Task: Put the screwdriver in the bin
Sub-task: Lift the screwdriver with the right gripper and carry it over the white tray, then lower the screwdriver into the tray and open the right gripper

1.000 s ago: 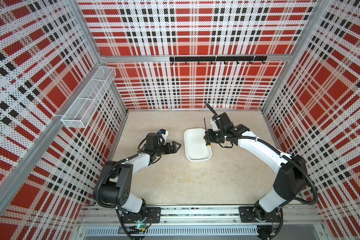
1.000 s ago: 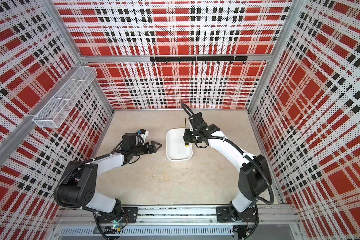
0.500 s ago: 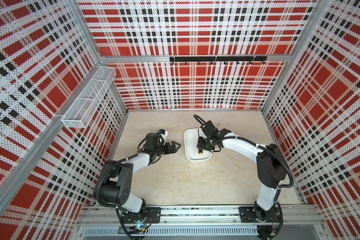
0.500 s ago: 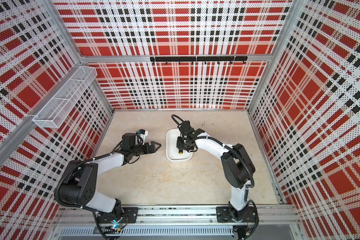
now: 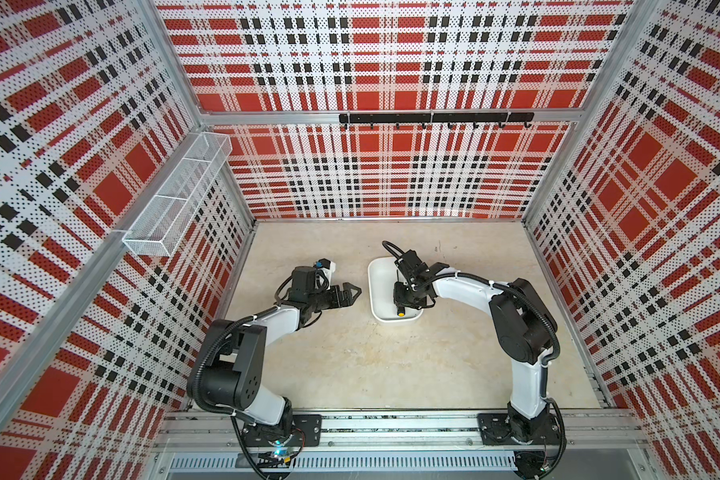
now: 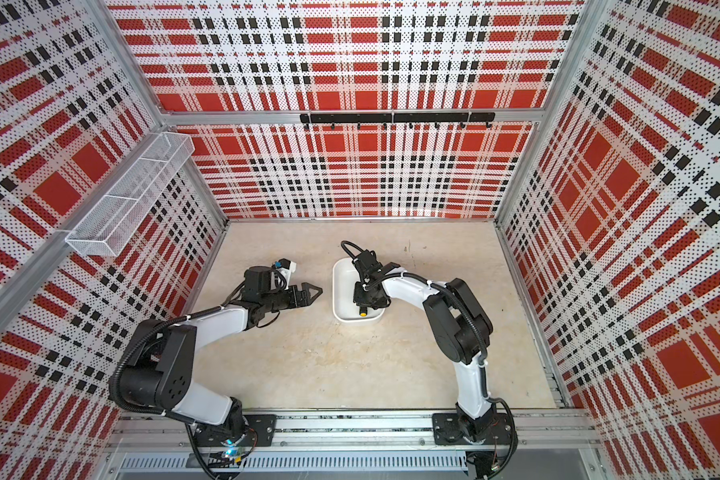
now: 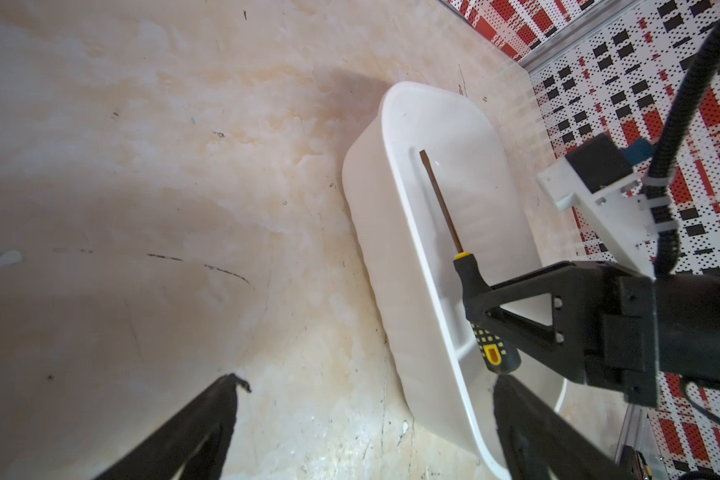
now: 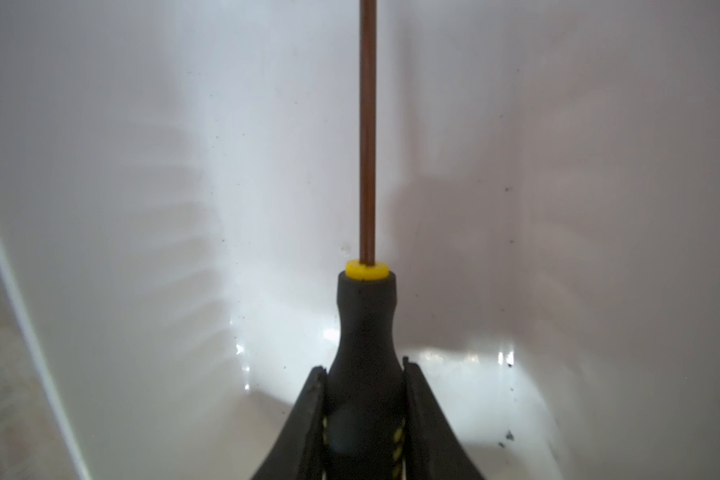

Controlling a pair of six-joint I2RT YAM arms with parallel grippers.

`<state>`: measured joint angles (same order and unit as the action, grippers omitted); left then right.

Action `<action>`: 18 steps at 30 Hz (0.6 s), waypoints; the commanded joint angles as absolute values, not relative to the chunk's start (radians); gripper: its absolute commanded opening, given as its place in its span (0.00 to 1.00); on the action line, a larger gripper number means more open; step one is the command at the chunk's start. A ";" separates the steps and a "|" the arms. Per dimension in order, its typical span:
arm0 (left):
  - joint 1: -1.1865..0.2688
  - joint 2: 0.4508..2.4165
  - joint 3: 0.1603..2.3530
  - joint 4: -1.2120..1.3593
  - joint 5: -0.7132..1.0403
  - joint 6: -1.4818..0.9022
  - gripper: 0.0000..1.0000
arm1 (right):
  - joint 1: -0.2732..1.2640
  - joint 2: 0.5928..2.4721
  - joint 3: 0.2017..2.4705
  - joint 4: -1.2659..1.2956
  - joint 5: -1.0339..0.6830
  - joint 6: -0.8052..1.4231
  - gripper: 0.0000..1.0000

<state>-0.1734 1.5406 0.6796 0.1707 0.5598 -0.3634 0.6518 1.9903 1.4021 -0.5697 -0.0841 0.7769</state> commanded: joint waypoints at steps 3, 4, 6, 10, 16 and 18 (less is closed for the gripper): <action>-0.167 1.555 0.695 0.179 0.555 -0.365 0.98 | 0.664 2.014 1.440 -0.566 -0.040 0.768 0.00; -0.167 1.557 0.695 0.179 0.555 -0.365 0.98 | 0.664 2.016 1.441 -0.569 -0.036 0.767 0.00; -0.167 1.559 0.698 0.178 0.557 -0.364 0.98 | 0.666 2.020 1.445 -0.575 -0.028 0.766 0.01; -0.169 1.563 0.705 0.177 0.560 -0.364 0.98 | 0.667 2.032 1.457 -0.588 -0.016 0.759 0.13; -0.169 1.565 0.706 0.176 0.559 -0.364 0.98 | 0.670 2.040 1.470 -0.598 -0.008 0.748 0.21; -0.169 1.567 0.706 0.174 0.560 -0.364 0.98 | 0.670 2.042 1.474 -0.601 -0.009 0.745 0.22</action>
<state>-0.1734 1.5539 0.6796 0.1703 0.5598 -0.3634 0.6609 2.0251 1.4490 -0.5854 -0.0311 0.7506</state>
